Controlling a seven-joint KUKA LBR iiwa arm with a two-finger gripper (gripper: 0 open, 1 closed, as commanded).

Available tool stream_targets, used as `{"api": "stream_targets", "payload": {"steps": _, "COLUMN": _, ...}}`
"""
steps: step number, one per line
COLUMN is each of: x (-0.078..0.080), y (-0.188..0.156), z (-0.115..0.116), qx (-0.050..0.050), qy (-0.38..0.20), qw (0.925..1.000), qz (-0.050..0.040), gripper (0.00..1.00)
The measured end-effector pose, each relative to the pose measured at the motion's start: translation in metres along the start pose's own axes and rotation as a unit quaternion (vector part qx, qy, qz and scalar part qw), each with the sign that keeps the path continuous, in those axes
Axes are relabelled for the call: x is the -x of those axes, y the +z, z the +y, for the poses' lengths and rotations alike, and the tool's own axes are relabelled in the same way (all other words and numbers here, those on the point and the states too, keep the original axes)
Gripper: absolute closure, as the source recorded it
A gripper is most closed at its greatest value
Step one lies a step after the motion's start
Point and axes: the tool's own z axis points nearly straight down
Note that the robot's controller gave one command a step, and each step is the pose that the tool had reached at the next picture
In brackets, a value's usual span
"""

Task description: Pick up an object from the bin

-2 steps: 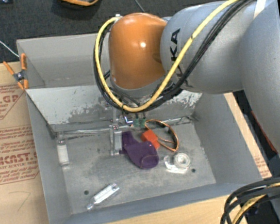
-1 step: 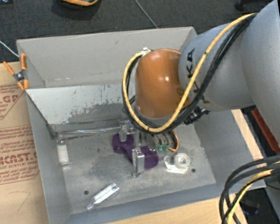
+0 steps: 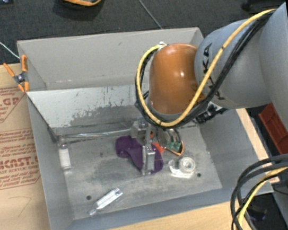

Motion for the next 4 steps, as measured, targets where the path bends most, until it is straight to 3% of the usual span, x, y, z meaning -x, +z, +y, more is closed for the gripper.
{"api": "stream_targets", "payload": {"steps": 1, "x": 0.037, "y": 0.021, "z": -0.053, "qx": -0.002, "qy": -0.081, "qw": 0.9967, "qz": 0.0063, "gripper": 0.00}}
{"api": "stream_targets", "payload": {"steps": 2, "x": -0.011, "y": 0.010, "z": -0.059, "qx": 0.000, "qy": 0.027, "qw": 0.9996, "qz": 0.0014, "gripper": 0.00}}
{"api": "stream_targets", "payload": {"steps": 3, "x": 0.006, "y": 0.039, "z": -0.040, "qx": 0.000, "qy": -0.155, "qw": 0.9879, "qz": 0.0015, "gripper": 0.00}}
{"api": "stream_targets", "payload": {"steps": 4, "x": 0.000, "y": 0.051, "z": -0.026, "qx": 0.001, "qy": -0.186, "qw": 0.9826, "qz": 0.0022, "gripper": 0.00}}
